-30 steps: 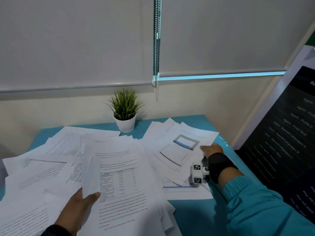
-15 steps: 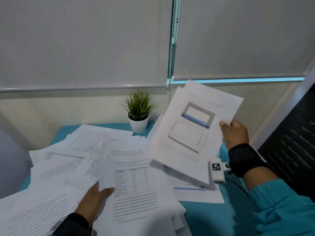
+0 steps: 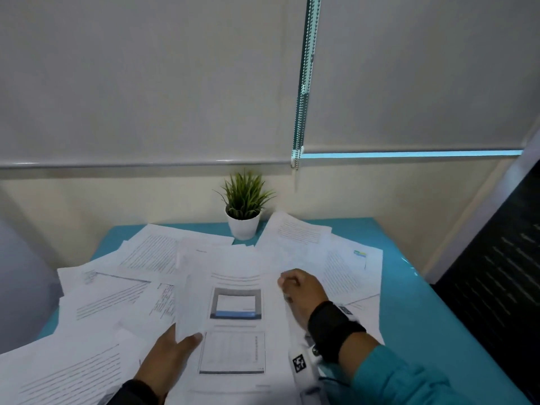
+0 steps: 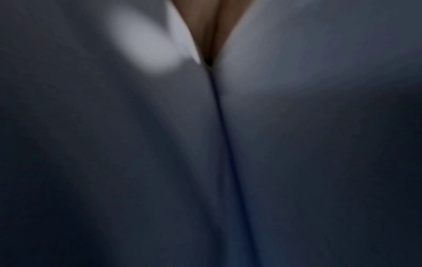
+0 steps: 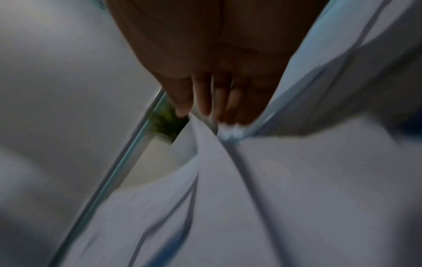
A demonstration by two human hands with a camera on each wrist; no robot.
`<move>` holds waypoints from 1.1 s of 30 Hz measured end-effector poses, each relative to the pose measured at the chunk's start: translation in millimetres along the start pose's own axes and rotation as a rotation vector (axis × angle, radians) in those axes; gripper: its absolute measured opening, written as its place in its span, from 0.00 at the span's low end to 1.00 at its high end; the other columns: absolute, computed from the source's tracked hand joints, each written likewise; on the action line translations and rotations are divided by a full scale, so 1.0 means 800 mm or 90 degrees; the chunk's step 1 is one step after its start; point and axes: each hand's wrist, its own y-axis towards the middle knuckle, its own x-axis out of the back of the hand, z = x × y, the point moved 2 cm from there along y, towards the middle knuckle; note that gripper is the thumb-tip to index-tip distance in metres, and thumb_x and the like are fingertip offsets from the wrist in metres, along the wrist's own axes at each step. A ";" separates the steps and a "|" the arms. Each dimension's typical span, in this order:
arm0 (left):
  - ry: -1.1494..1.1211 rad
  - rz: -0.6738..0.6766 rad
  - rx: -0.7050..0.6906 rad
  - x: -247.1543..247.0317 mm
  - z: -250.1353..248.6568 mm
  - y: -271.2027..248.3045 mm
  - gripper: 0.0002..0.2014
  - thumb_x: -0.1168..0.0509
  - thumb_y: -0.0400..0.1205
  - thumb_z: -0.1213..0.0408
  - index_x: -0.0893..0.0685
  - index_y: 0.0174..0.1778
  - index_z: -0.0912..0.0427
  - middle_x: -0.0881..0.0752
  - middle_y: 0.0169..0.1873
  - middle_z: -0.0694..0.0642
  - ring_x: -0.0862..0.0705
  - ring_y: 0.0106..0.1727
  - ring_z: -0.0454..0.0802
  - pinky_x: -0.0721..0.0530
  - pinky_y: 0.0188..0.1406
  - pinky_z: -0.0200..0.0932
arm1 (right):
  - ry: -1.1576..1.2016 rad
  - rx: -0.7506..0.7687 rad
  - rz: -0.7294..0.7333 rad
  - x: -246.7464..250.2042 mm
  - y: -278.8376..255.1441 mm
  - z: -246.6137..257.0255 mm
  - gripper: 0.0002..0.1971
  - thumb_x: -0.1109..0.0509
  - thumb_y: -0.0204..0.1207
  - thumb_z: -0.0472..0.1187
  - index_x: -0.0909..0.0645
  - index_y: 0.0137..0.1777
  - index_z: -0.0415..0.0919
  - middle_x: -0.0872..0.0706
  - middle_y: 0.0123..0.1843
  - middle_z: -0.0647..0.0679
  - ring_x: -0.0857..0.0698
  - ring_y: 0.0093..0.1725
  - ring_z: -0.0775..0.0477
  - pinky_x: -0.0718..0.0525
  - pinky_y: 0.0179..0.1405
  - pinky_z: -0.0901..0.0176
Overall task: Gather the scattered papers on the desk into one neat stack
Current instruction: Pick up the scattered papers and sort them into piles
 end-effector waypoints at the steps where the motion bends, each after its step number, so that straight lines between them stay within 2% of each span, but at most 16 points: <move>1: 0.015 -0.001 0.002 0.000 0.000 0.002 0.18 0.34 0.84 0.68 0.22 0.71 0.59 0.14 0.60 0.54 0.18 0.59 0.48 0.27 0.57 0.37 | -0.026 -0.016 -0.086 0.018 0.016 0.000 0.05 0.25 0.72 0.41 0.16 0.46 0.42 0.14 0.46 0.47 0.17 0.49 0.46 0.24 0.49 0.62; 4: 0.045 0.001 0.008 0.000 0.002 0.007 0.19 0.34 0.84 0.67 0.22 0.72 0.61 0.15 0.59 0.54 0.19 0.58 0.50 0.28 0.62 0.40 | -0.062 -0.145 -0.273 0.075 0.062 -0.004 0.31 0.21 0.68 0.45 0.26 0.68 0.33 0.23 0.68 0.34 0.23 0.68 0.37 0.26 0.66 0.54; 6: 0.056 -0.009 0.010 -0.001 0.002 0.007 0.18 0.34 0.84 0.68 0.22 0.71 0.62 0.15 0.57 0.54 0.20 0.57 0.51 0.30 0.63 0.42 | -0.013 -0.241 -0.277 0.095 0.101 -0.020 0.48 0.17 0.63 0.49 0.38 0.76 0.31 0.31 0.76 0.33 0.28 0.74 0.34 0.28 0.73 0.48; 8: 0.052 -0.027 0.012 -0.002 0.005 0.009 0.22 0.32 0.83 0.67 0.25 0.74 0.61 0.17 0.61 0.57 0.22 0.59 0.52 0.32 0.66 0.42 | 0.026 -0.281 -0.223 0.102 0.140 -0.046 0.59 0.15 0.58 0.50 0.50 0.81 0.34 0.34 0.78 0.37 0.25 0.71 0.36 0.25 0.70 0.42; 9: 0.049 -0.035 0.009 -0.003 0.004 0.011 0.25 0.31 0.82 0.65 0.25 0.75 0.62 0.17 0.65 0.59 0.23 0.62 0.53 0.33 0.68 0.43 | 0.044 -0.281 -0.196 0.101 0.155 -0.061 0.58 0.16 0.58 0.48 0.51 0.81 0.36 0.31 0.75 0.39 0.20 0.64 0.39 0.20 0.63 0.43; 11: 0.042 -0.037 0.020 -0.004 0.004 0.014 0.28 0.29 0.81 0.66 0.27 0.77 0.66 0.20 0.69 0.64 0.24 0.67 0.56 0.35 0.73 0.46 | 0.040 -0.252 -0.144 0.089 0.152 -0.050 0.36 0.21 0.66 0.42 0.33 0.72 0.37 0.19 0.62 0.38 0.15 0.47 0.42 0.13 0.49 0.48; 12: 0.041 -0.030 0.029 -0.003 0.004 0.014 0.27 0.30 0.82 0.69 0.28 0.77 0.67 0.21 0.70 0.65 0.24 0.67 0.57 0.35 0.73 0.47 | 0.016 -0.251 -0.115 0.081 0.138 -0.034 0.22 0.25 0.70 0.39 0.25 0.63 0.39 0.16 0.58 0.37 0.15 0.44 0.43 0.13 0.49 0.50; 13: 0.035 -0.027 0.029 -0.002 0.002 0.014 0.26 0.31 0.82 0.71 0.27 0.77 0.67 0.21 0.70 0.65 0.24 0.66 0.56 0.36 0.73 0.46 | 0.010 -0.249 -0.109 0.076 0.130 -0.032 0.14 0.29 0.74 0.38 0.20 0.59 0.39 0.14 0.59 0.36 0.15 0.46 0.44 0.14 0.54 0.51; 16: -0.002 -0.030 0.032 -0.001 0.009 0.019 0.32 0.25 0.77 0.66 0.27 0.76 0.67 0.21 0.71 0.66 0.24 0.70 0.58 0.37 0.74 0.47 | -0.022 -0.240 -0.109 0.076 0.118 -0.024 0.17 0.40 0.80 0.36 0.19 0.66 0.34 0.17 0.67 0.37 0.18 0.65 0.39 0.23 0.66 0.54; 18: 0.004 -0.025 0.034 -0.002 0.011 0.020 0.35 0.24 0.74 0.61 0.26 0.76 0.66 0.20 0.69 0.65 0.24 0.71 0.60 0.36 0.76 0.50 | -0.001 -0.249 -0.181 0.087 0.102 -0.013 0.19 0.40 0.79 0.38 0.20 0.66 0.30 0.17 0.66 0.34 0.19 0.66 0.35 0.21 0.64 0.54; 21: 0.007 -0.024 0.036 -0.002 0.009 0.020 0.26 0.30 0.81 0.71 0.26 0.75 0.69 0.19 0.64 0.61 0.25 0.73 0.63 0.36 0.75 0.49 | -0.070 -0.289 -0.271 0.108 0.078 -0.018 0.20 0.38 0.79 0.40 0.22 0.65 0.25 0.18 0.66 0.32 0.20 0.66 0.33 0.23 0.62 0.55; 24: 0.020 -0.013 0.014 -0.001 0.010 0.012 0.26 0.31 0.82 0.72 0.27 0.77 0.69 0.20 0.68 0.63 0.24 0.70 0.61 0.36 0.76 0.49 | -0.115 -0.343 -0.314 0.123 0.032 -0.035 0.21 0.40 0.79 0.43 0.21 0.67 0.32 0.18 0.66 0.35 0.20 0.66 0.36 0.23 0.58 0.56; 28: 0.055 -0.022 -0.019 0.001 0.008 0.014 0.38 0.24 0.74 0.60 0.30 0.80 0.66 0.24 0.75 0.65 0.29 0.77 0.64 0.41 0.82 0.54 | -0.271 -0.383 -0.231 0.128 0.001 -0.027 0.21 0.41 0.82 0.42 0.26 0.73 0.37 0.23 0.73 0.40 0.24 0.72 0.38 0.24 0.65 0.51; 29: 0.055 -0.023 -0.025 -0.001 0.003 0.012 0.39 0.24 0.74 0.61 0.31 0.80 0.67 0.25 0.75 0.65 0.29 0.78 0.64 0.42 0.82 0.53 | -0.273 -0.382 -0.261 0.131 -0.001 -0.015 0.21 0.41 0.83 0.40 0.27 0.75 0.37 0.25 0.75 0.41 0.25 0.74 0.38 0.24 0.69 0.50; 31: 0.037 -0.012 -0.031 -0.003 -0.003 0.009 0.31 0.28 0.80 0.72 0.30 0.79 0.68 0.23 0.73 0.65 0.27 0.75 0.63 0.40 0.76 0.46 | -0.346 -0.342 -0.249 0.129 0.000 0.005 0.20 0.39 0.82 0.37 0.26 0.74 0.37 0.24 0.76 0.42 0.24 0.74 0.37 0.24 0.70 0.44; 33: 0.029 0.011 -0.031 -0.005 -0.008 0.002 0.25 0.33 0.82 0.75 0.27 0.76 0.68 0.19 0.66 0.63 0.22 0.66 0.58 0.35 0.70 0.45 | -0.401 -0.293 -0.202 0.120 0.010 0.004 0.20 0.39 0.82 0.36 0.26 0.74 0.38 0.24 0.75 0.43 0.25 0.74 0.38 0.23 0.68 0.44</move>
